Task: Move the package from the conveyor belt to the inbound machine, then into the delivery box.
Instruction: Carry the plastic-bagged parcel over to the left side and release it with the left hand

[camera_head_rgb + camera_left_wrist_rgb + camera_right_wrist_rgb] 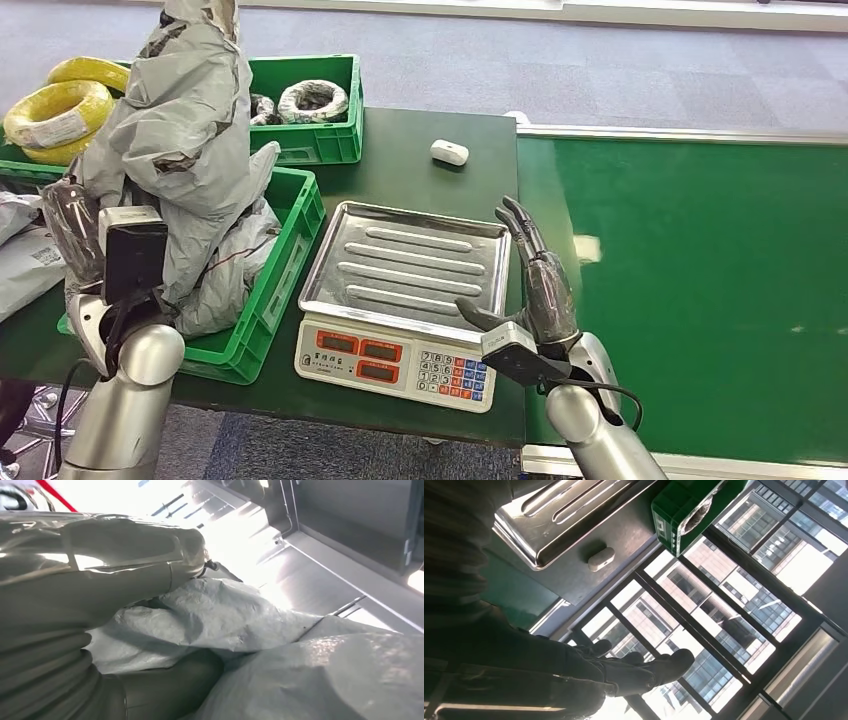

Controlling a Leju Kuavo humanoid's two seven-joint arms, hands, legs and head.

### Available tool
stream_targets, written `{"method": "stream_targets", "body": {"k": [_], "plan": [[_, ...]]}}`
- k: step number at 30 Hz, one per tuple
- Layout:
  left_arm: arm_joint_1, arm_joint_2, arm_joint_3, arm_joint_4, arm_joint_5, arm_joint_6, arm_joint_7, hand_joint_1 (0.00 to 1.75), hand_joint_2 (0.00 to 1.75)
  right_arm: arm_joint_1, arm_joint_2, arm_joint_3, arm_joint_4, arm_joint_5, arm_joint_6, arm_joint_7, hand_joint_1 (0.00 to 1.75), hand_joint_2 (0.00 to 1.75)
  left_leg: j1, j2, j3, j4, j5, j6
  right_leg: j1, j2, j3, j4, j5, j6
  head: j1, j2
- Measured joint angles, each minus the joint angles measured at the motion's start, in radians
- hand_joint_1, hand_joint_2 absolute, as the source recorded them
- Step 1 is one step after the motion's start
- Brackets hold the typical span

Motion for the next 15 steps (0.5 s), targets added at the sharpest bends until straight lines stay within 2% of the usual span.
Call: {"method": "stream_targets", "body": {"k": [2, 5, 6, 7, 9, 10, 11, 14, 15], "plan": [[-0.018, 0.001, 0.002, 0.053, -0.063, -0.003, 0.061, 1.34, 1.75, -0.004, -0.001, 0.002, 0.000, -0.002, 0.007, -0.001, 0.00, 1.75, 0.000, 0.000, -0.001, 0.000, 0.000, 0.000, 0.000, 0.000, 0.000, 0.000, 0.000, 0.000, 0.000, 0.000], [-0.048, 0.004, 0.024, 0.172, -0.197, -0.008, 0.176, 1.34, 1.75, -0.025, -0.002, 0.009, 0.008, -0.017, 0.020, -0.001, 0.00, 1.75, 0.000, 0.000, -0.001, 0.000, 0.000, 0.000, 0.000, 0.000, 0.000, 0.000, 0.001, 0.000, 0.000, 0.000], [-0.055, 0.008, 0.038, 0.216, -0.242, -0.007, 0.205, 1.28, 1.75, -0.035, -0.003, 0.013, 0.014, -0.027, 0.023, -0.001, 0.00, 1.75, 0.000, 0.001, 0.000, 0.000, 0.001, -0.001, 0.000, 0.001, 0.000, 0.000, 0.001, -0.001, 0.000, 0.000], [-0.062, 0.013, 0.053, 0.261, -0.287, -0.006, 0.228, 1.12, 1.75, -0.047, -0.004, 0.017, 0.023, -0.039, 0.023, -0.001, 0.00, 1.75, 0.000, 0.001, 0.000, 0.000, 0.001, -0.001, 0.000, 0.001, 0.000, 0.001, 0.001, -0.001, 0.000, 0.000], [-0.071, 0.024, 0.083, 0.338, -0.355, -0.010, 0.249, 0.65, 1.75, -0.069, -0.010, 0.026, 0.042, -0.066, 0.020, -0.001, 0.00, 1.75, 0.001, 0.001, 0.000, 0.000, 0.001, -0.001, 0.001, 0.001, -0.001, 0.001, 0.001, -0.001, 0.000, 0.000], [-0.075, 0.029, 0.098, 0.373, -0.375, -0.019, 0.254, 0.53, 1.75, -0.079, -0.014, 0.032, 0.053, -0.080, 0.016, -0.001, 0.00, 1.75, 0.001, 0.001, 0.000, 0.000, 0.001, -0.001, 0.001, 0.001, -0.001, 0.001, 0.001, -0.001, 0.000, 0.000], [-0.079, 0.034, 0.112, 0.406, -0.389, -0.032, 0.258, 0.60, 1.75, -0.090, -0.018, 0.038, 0.064, -0.093, 0.012, -0.001, 0.00, 1.75, 0.001, 0.001, 0.000, 0.000, 0.001, -0.001, 0.001, 0.001, -0.001, 0.001, 0.001, -0.001, 0.000, 0.000], [-0.091, 0.052, 0.143, 0.506, -0.409, -0.069, 0.268, 1.25, 1.75, -0.115, -0.032, 0.058, 0.100, -0.130, -0.005, -0.003, 0.00, 1.75, 0.001, 0.001, -0.001, 0.000, 0.001, -0.001, 0.001, 0.001, -0.001, 0.001, 0.001, -0.001, 0.000, 0.000], [-0.096, 0.059, 0.149, 0.535, -0.409, -0.080, 0.269, 1.33, 1.75, -0.120, -0.037, 0.064, 0.111, -0.140, -0.011, -0.003, 0.00, 1.75, 0.001, 0.001, -0.001, 0.000, 0.001, -0.001, 0.001, 0.001, -0.001, 0.001, 0.001, -0.001, 0.000, 0.000]]}}
